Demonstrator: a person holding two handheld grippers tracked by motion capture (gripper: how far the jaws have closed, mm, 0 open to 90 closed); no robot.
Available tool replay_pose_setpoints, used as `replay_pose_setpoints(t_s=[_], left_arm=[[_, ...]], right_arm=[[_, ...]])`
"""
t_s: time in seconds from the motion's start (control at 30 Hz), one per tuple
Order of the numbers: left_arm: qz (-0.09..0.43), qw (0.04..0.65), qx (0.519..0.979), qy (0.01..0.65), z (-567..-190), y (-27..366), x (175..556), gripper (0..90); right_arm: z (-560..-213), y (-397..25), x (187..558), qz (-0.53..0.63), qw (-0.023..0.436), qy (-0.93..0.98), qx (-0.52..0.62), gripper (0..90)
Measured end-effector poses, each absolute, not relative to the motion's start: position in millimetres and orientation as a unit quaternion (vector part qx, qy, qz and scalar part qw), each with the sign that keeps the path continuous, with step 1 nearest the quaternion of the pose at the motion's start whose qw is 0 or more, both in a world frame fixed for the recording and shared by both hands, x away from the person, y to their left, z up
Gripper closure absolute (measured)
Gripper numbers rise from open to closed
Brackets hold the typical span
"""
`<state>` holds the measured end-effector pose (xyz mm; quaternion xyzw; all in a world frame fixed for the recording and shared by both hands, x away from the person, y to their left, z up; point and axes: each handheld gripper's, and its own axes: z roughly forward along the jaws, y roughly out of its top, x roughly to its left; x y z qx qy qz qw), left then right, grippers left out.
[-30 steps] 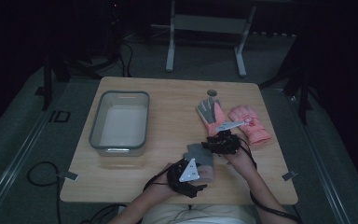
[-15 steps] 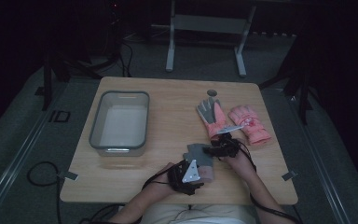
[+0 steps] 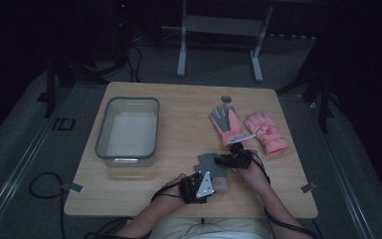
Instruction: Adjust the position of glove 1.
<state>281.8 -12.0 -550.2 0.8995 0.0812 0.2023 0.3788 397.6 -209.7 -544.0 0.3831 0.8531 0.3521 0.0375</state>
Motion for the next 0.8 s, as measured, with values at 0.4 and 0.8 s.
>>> replay_pose_setpoints(t_s=[0.4,0.8], left_arm=[[0.192,0.379,0.900,0.100,-531,3,290,68.2],[0.215,0.359,0.903,0.096,-505,22,300,69.1]], right_arm=[[-511,-203,391,0.397,0.021,0.843,0.363,76.4],[-471,-185,383,0.434,0.040,0.842,0.317,76.4]])
